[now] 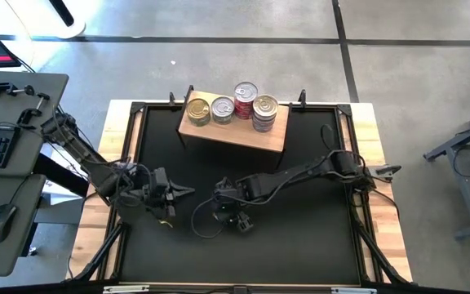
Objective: Stack canned seafood by type on shelf
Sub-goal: Stack the blue tuna can on top of the blue tuna can on the shelf
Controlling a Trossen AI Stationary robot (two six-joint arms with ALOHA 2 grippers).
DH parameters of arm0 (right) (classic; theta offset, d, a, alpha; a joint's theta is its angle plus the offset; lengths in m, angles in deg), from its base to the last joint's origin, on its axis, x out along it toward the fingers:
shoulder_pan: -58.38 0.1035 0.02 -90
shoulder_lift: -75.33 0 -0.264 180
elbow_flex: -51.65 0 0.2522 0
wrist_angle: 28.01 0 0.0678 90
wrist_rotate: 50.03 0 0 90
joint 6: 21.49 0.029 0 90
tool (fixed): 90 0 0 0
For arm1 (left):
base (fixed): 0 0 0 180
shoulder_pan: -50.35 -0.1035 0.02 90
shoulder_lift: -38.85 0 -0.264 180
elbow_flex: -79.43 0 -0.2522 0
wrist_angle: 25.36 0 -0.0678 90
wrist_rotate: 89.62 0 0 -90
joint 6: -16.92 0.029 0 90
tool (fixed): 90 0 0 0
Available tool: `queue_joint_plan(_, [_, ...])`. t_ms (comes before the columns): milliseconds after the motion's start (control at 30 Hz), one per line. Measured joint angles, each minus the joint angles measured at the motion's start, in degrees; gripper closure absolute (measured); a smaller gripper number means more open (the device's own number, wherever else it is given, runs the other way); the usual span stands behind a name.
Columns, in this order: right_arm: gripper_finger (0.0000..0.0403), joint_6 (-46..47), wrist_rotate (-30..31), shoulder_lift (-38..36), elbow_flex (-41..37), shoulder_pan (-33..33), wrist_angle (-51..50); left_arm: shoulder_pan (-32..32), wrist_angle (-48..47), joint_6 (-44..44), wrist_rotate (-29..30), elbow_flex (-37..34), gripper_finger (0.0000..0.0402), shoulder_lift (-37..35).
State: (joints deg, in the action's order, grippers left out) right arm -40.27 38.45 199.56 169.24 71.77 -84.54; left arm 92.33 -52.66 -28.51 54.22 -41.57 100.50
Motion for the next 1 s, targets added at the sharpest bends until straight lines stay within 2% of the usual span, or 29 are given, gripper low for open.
queue_joint_plan(133, [0.0033, 0.28, 0.53, 2.26, -0.02, -0.37, 1.46, 0.00, 0.01, -0.75, 4.20, 0.23, 0.0402, -0.52])
queue_joint_plan(267, [0.0055, -0.79, 3.15, 2.71, -0.02, -0.33, 2.19, 0.00, 0.00, -0.49, 3.98, 0.21, 0.0402, -0.51])
queue_joint_plan(367, [0.0096, -0.73, 4.98, 2.75, -0.02, -0.33, 2.64, 0.17, -0.10, -0.48, 3.79, 0.21, 0.0402, -0.51])
queue_joint_plan(600, [0.0230, 0.99, 4.90, 2.45, -0.02, -0.08, 3.11, 0.22, -0.04, 4.96, 4.13, 0.99, 0.0401, -1.61])
queue_joint_plan(667, [0.0230, 3.06, 4.90, 2.25, 0.64, 0.11, 1.90, 0.21, 0.02, 8.81, 4.36, 2.06, 0.0402, -3.20])
queue_joint_plan(767, [0.0230, 5.70, 5.61, 1.96, 5.77, 0.30, -1.78, 0.20, 0.08, 15.68, 5.80, 4.46, 0.0401, -6.23])
queue_joint_plan(867, [0.0230, 5.58, 11.70, 0.27, 14.41, 0.91, -8.02, 0.20, 0.22, 24.40, 8.98, 6.97, 0.0401, -9.86])
queue_joint_plan(1000, [0.0230, 2.49, 27.66, -0.18, 28.56, 1.36, -18.16, -0.23, 0.18, 33.81, 12.13, 8.17, 0.0402, -14.96])
